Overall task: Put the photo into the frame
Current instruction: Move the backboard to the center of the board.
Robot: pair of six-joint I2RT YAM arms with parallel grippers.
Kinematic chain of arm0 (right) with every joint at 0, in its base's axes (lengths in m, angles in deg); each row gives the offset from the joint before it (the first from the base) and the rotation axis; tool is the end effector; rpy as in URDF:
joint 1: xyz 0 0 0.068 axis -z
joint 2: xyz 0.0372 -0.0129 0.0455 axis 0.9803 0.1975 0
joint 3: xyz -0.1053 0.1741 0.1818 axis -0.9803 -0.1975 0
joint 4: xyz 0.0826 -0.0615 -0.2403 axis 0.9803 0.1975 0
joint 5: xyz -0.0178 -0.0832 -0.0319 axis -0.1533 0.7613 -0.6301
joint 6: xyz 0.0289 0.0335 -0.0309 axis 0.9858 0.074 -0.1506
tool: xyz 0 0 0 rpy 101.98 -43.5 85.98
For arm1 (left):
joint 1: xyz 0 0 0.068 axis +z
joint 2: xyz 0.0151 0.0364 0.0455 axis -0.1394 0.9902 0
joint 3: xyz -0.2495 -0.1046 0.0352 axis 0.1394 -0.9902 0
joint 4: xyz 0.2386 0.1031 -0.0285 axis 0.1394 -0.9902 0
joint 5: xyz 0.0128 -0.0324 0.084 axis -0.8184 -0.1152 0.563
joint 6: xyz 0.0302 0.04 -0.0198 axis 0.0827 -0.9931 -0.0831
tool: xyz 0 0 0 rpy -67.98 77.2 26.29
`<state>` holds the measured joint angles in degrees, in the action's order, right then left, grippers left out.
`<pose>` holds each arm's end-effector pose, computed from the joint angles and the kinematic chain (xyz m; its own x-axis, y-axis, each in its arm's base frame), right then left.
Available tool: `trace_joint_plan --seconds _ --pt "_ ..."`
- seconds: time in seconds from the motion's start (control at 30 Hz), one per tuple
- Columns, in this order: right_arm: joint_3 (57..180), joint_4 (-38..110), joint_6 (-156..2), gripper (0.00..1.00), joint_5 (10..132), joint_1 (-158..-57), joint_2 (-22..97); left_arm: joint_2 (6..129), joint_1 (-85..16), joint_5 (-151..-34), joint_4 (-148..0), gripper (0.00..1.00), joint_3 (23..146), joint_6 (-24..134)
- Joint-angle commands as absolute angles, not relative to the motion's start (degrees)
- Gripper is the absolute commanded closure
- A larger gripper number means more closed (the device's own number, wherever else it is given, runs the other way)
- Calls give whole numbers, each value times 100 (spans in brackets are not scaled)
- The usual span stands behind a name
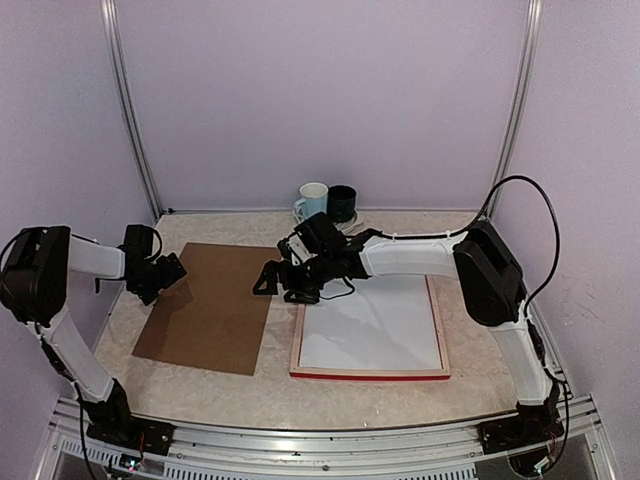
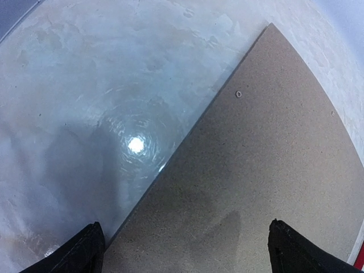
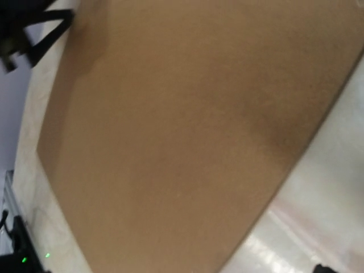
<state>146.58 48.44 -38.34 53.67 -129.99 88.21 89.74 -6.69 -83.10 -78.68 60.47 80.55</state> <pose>0.3131 0.4162 0.1800 -0.9336 -0.1363 -0.3314 -0.3457 0.5858 0.7330 0.3259 0.0083 0.1413 -0.6112 -0.6138 -0.4997 -0.5020 0.7887 -0.3549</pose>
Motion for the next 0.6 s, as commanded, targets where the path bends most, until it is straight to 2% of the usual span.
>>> trace_joint_plan --seconds 0.0,0.57 --pt "14927 4980 -3351 1 5583 -13055 9174 8833 -758 -8744 -8076 1 5719 8260" --pt "15211 4824 -2335 1 5842 -13072 9698 8410 -1282 -8657 -7691 1 5123 8441"
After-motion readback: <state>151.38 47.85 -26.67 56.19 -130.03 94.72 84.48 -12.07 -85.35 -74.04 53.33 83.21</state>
